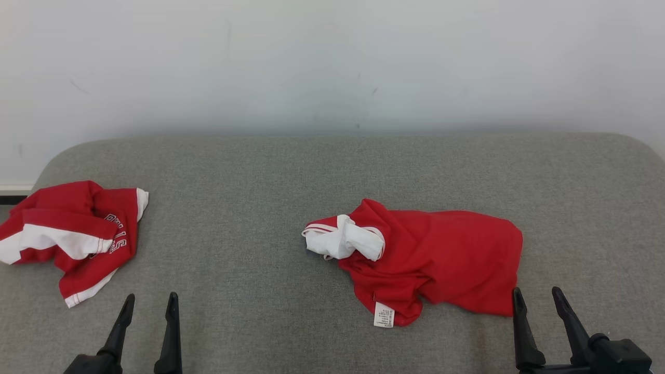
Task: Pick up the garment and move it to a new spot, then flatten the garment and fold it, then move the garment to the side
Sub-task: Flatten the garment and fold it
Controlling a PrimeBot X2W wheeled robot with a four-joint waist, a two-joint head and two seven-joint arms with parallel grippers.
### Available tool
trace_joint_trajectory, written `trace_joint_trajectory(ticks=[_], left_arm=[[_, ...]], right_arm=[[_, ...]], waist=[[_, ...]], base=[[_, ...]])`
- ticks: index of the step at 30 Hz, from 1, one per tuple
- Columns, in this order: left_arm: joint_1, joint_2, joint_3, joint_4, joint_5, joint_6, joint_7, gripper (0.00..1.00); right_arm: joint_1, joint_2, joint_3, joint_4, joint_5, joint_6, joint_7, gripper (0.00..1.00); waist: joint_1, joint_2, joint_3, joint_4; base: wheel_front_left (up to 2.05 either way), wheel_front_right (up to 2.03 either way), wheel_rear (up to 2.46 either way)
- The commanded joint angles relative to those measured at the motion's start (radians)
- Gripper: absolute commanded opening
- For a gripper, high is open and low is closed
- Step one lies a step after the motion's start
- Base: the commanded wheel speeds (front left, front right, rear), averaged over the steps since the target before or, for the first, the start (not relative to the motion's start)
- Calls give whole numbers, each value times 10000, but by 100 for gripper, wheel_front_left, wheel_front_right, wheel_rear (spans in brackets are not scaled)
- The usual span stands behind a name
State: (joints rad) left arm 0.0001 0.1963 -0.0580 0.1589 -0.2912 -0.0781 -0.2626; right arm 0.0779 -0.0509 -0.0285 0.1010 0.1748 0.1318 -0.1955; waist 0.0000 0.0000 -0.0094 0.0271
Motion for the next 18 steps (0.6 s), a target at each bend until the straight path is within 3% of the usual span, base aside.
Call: trace_joint_trajectory(ticks=[1,18], left_arm=[[-1,-42,36,25,68,-6,-33,100],[-224,-185,53,185,243,-164,-33,100]], right_arm=[[-26,9,10,9,-6,-22,-46,100],[-21,10,-4,-69,-60,-22,54,100]], waist=[[0,0,-7,-5],[0,0,-19,-60]], base=[[0,0,0],[0,0,0]])
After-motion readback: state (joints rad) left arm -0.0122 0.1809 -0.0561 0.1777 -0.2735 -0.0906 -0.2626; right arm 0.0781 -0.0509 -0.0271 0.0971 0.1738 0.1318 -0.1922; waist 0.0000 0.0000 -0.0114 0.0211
